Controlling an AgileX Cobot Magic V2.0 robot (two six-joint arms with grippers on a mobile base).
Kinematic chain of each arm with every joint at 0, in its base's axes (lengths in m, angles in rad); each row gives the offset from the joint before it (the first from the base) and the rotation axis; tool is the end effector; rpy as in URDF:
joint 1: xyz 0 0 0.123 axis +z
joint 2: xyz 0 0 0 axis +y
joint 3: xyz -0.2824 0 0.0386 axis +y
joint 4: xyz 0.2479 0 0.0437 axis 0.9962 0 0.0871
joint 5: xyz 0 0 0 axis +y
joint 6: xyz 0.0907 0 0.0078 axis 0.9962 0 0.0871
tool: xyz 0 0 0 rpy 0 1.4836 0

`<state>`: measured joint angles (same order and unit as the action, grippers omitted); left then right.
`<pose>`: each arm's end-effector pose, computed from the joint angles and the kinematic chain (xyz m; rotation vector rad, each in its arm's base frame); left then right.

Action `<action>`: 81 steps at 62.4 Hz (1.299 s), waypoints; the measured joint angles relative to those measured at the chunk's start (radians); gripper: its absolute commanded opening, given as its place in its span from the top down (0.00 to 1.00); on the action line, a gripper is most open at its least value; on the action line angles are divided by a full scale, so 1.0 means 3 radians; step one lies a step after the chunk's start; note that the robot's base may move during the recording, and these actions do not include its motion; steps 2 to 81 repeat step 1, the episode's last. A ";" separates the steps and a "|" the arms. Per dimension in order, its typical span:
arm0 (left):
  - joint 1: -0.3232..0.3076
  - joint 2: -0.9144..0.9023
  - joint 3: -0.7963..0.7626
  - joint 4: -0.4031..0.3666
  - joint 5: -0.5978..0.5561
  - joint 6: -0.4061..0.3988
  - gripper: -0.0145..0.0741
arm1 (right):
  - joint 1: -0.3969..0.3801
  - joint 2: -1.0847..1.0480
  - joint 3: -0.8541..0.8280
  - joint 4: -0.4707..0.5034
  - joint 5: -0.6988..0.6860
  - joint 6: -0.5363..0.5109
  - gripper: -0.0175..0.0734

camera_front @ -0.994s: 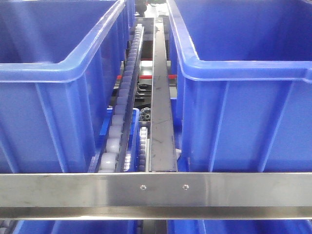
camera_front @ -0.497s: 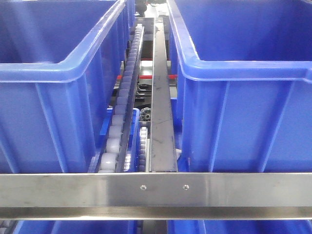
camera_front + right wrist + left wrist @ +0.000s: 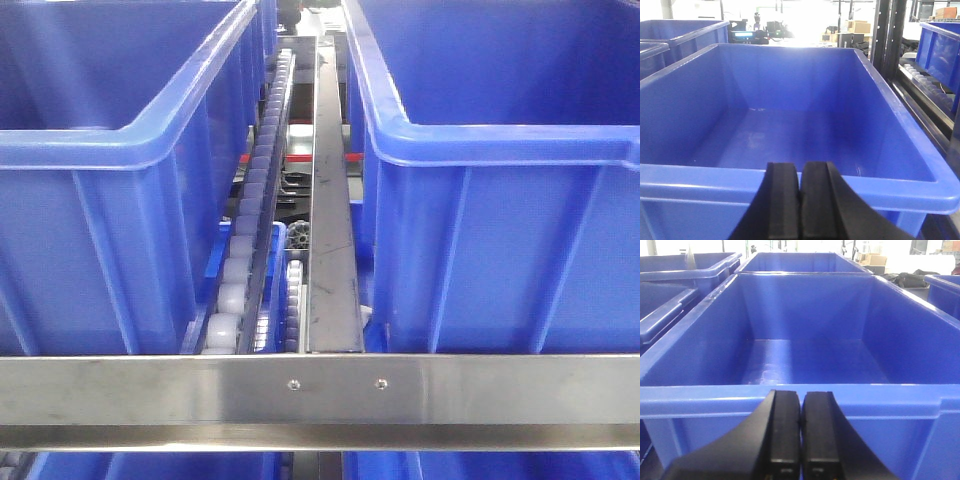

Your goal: Pick and sort blue part to right shelf

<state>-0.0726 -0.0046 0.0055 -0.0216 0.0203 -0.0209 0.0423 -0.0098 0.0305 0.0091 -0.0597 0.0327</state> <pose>0.0561 -0.0041 0.2097 0.0230 1.5053 -0.0928 0.0563 0.0023 0.2087 0.0001 1.4450 0.0685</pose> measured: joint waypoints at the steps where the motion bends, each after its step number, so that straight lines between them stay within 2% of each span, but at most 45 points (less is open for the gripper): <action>1: 0.0000 0.0000 0.0000 0.0000 0.0000 0.0000 0.68 | 0.0000 0.0000 0.0000 0.0000 0.0000 0.0000 0.75; 81: 0.0000 0.0000 0.0000 0.0000 0.0000 0.0000 0.68 | 0.0000 0.0000 0.0000 0.0000 0.0000 0.0000 0.75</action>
